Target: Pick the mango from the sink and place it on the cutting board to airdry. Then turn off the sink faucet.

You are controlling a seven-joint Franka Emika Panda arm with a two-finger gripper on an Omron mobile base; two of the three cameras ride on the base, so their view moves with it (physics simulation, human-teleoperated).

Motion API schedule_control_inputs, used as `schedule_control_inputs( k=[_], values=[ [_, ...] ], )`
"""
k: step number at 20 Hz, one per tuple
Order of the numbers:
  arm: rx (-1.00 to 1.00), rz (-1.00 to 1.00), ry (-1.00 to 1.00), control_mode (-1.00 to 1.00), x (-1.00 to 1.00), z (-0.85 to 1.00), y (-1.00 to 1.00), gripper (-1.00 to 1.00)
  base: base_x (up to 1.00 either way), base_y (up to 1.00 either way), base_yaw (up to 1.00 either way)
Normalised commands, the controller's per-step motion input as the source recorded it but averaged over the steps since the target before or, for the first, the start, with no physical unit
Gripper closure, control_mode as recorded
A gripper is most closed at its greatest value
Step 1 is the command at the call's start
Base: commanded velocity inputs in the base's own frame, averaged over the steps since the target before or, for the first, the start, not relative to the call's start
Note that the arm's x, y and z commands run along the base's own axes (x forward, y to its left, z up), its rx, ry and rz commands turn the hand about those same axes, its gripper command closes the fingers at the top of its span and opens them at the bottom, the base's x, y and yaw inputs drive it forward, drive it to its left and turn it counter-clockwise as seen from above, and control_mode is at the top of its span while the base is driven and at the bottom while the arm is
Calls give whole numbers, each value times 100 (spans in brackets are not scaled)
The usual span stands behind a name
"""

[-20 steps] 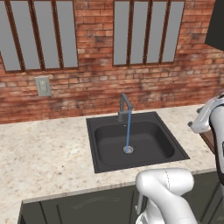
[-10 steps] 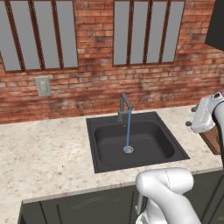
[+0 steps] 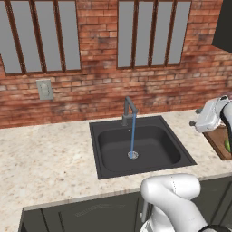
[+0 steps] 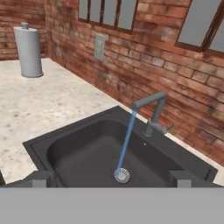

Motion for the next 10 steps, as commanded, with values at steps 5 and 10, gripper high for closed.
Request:
schedule_control_inputs(
  k=[5,10],
  values=[
    [11,-8,0,-100,5,-4,13,-100,0,0,0],
    [0,-5,-2,-100,5,-2,41,-100,0,0,0]
  ],
)
